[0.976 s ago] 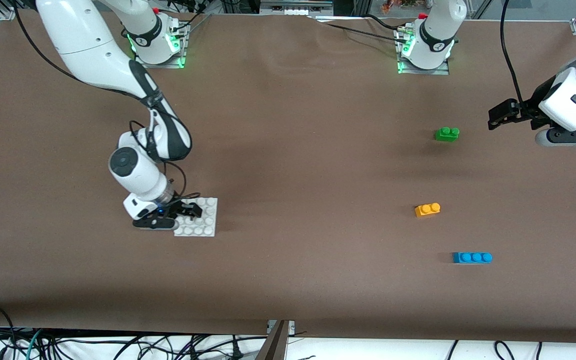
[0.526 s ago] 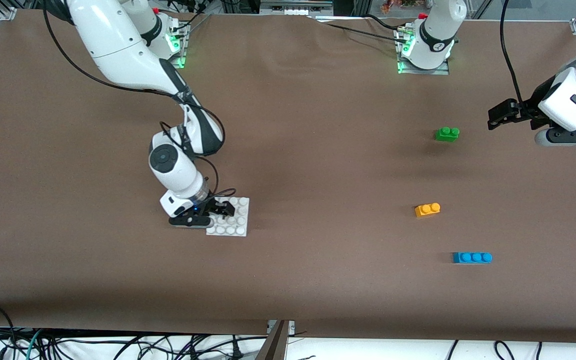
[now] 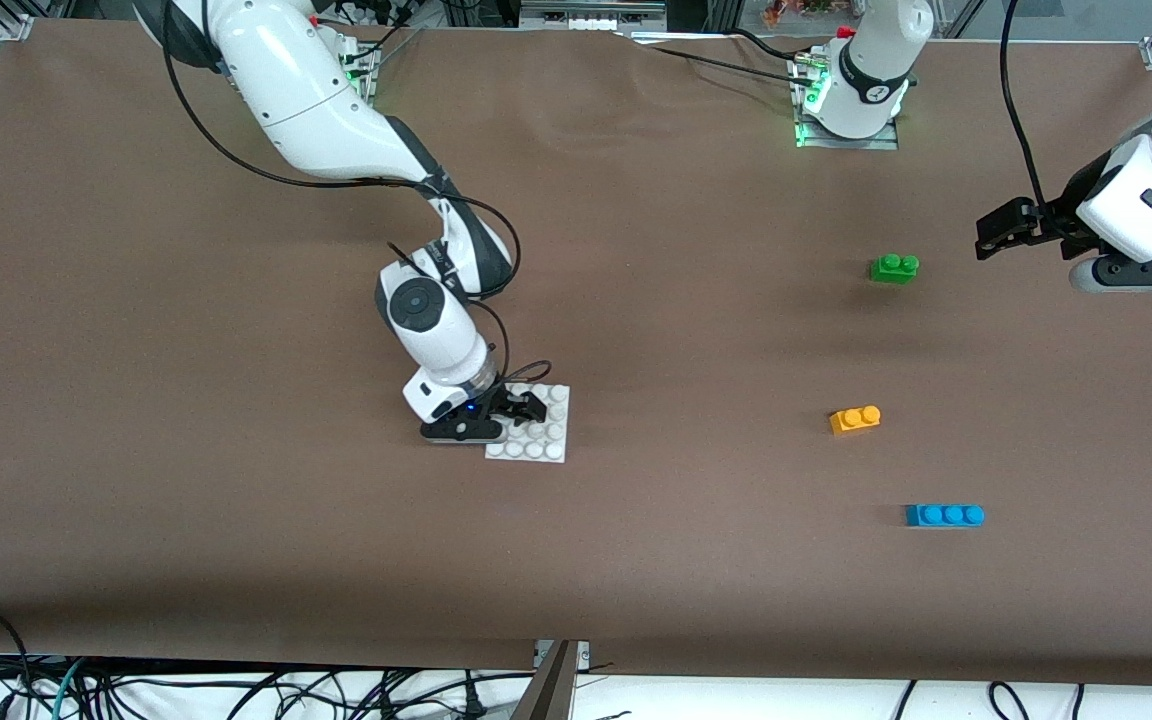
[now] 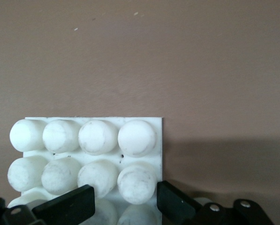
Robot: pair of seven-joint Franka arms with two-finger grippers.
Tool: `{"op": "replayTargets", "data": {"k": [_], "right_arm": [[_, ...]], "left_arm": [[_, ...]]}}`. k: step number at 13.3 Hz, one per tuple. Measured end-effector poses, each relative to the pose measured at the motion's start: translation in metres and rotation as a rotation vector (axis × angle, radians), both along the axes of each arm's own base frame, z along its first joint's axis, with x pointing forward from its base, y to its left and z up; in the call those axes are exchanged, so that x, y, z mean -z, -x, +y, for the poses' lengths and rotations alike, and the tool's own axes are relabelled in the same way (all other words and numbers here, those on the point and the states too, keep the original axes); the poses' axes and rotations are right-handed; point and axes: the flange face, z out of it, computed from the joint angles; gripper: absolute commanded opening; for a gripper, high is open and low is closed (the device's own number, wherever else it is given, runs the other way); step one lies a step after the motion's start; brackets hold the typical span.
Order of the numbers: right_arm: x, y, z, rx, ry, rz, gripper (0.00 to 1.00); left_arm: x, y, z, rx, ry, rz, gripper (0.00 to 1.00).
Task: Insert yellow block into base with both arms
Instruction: 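Grasp the base plate with the right gripper and slide it toward the yellow block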
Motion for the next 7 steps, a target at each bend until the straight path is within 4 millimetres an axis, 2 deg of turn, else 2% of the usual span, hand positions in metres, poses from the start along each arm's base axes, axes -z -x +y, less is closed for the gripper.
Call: {"op": "replayTargets", "data": {"k": [7], "right_arm": [[0.001, 0.022, 0.056, -0.064, -0.022, -0.019, 0.65]], "left_arm": [[0.000, 0.000, 0.000, 0.001, 0.000, 0.000, 1.00]]}}
